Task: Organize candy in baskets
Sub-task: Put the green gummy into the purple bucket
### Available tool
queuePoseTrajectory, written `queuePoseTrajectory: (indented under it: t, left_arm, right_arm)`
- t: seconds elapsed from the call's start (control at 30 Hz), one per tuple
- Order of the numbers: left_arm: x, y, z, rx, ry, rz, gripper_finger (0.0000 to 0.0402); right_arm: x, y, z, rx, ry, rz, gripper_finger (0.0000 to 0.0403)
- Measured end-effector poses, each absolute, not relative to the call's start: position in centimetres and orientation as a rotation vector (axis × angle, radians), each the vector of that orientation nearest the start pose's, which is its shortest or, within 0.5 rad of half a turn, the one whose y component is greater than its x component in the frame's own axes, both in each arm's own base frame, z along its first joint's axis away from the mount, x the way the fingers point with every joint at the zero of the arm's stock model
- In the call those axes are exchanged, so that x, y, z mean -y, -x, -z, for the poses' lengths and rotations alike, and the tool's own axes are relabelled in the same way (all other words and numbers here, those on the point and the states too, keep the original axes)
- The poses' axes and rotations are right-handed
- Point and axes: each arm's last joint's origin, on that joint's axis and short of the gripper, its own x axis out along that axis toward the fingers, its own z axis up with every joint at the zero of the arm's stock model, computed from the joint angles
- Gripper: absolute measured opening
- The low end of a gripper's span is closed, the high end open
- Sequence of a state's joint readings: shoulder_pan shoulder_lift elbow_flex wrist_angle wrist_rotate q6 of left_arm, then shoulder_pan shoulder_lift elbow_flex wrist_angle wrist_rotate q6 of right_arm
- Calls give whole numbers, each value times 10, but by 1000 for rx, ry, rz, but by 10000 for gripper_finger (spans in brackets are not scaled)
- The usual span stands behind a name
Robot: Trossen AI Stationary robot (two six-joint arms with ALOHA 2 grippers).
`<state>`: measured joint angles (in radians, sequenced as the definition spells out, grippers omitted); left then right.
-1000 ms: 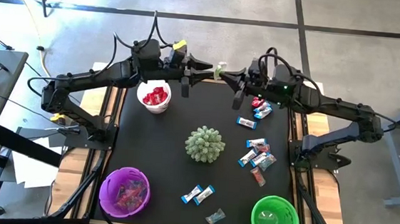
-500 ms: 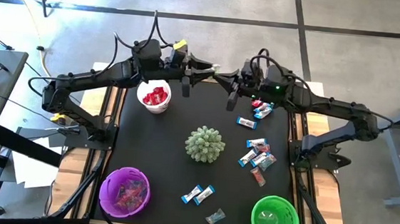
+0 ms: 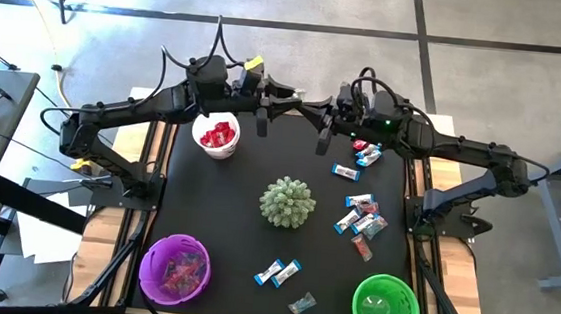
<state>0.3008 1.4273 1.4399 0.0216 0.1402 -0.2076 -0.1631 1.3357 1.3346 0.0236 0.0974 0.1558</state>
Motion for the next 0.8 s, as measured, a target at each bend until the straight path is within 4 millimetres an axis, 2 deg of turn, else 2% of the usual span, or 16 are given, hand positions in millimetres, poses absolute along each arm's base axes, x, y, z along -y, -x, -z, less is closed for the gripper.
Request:
queuePoseTrajectory:
  t: [0.1,0.23,0.3,0.5,0.8]
  left_arm:
    - [-92,-310,-431,48,178,-157,103]
    - [-92,-310,-431,46,152,-155,34]
    - [-92,-310,-431,45,140,-156,11]
    - [-92,-310,-431,40,139,-160,6]
    - [-93,-299,-430,-24,162,-180,2]
  right_arm:
    - [52,-296,-422,42,-154,258,0]
    - [52,-296,-422,39,-154,259,0]
    - [52,-296,-422,39,-157,260,0]
    - [55,-294,-419,22,-229,272,18]
    - [57,-282,-412,-111,-268,287,128]
